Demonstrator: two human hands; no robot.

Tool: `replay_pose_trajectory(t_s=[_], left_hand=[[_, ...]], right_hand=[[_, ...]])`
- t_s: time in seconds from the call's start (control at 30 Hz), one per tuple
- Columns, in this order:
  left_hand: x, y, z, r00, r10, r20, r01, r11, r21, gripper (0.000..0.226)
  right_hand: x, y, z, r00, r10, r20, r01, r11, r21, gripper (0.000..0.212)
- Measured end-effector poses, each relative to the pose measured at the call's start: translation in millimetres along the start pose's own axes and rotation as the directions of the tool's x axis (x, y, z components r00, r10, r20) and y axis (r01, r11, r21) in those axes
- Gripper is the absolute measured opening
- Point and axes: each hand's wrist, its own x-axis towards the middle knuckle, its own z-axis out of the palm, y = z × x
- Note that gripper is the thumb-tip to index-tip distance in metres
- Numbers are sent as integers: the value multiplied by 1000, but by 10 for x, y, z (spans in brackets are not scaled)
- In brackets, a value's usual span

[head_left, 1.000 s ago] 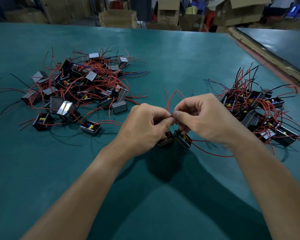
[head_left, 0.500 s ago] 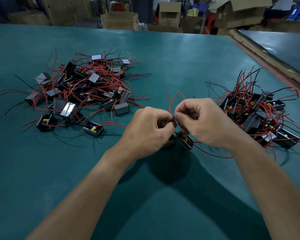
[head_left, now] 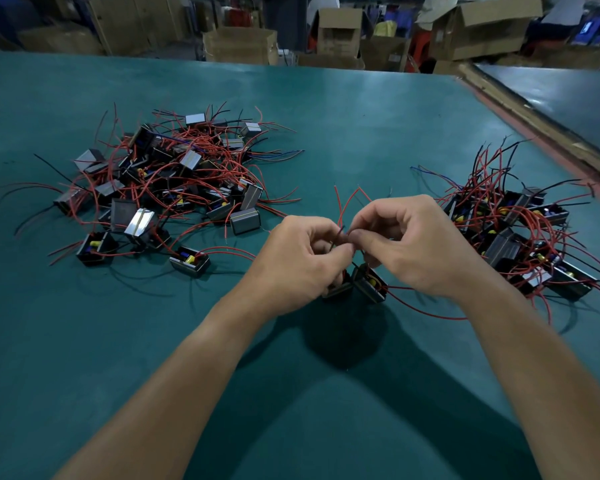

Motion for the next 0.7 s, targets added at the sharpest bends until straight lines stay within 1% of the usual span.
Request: replay_pose_trajectory(t_s=[0.03,0.1,0.17,0.27,0.4,0.57,0.7], left_hand=[[3,19,-18,999,-33,26,36,995,-93,5],[8,49,-78,992,-93,89,110,968,-224,9],[10,59,-130,988,-106,115,133,957,-256,5],[5,40,-145,989,-109,96,128,963,-236,5],[10,30,-130,989,-105,106,124,973,-196,5],[2,34,-133,989,-96,115,115,979,-167,10],[2,37,-149,988,-92,125,110,983,-147,9]], right_hand=[[6,13,-8,1000,12,-13,-12,1000,15,14],[17,42,-19,999,39,-28,-39,999,26,19],[22,56,-22,997,64,-31,-63,997,35,20],[14,46,-20,996,78,-35,-76,995,64,17],[9,33,-30,996,56,-70,-54,998,26,12],[12,-4,-55,990,50,-133,-46,998,30,16],[17,-25,-47,989,68,-132,-57,995,85,19]])
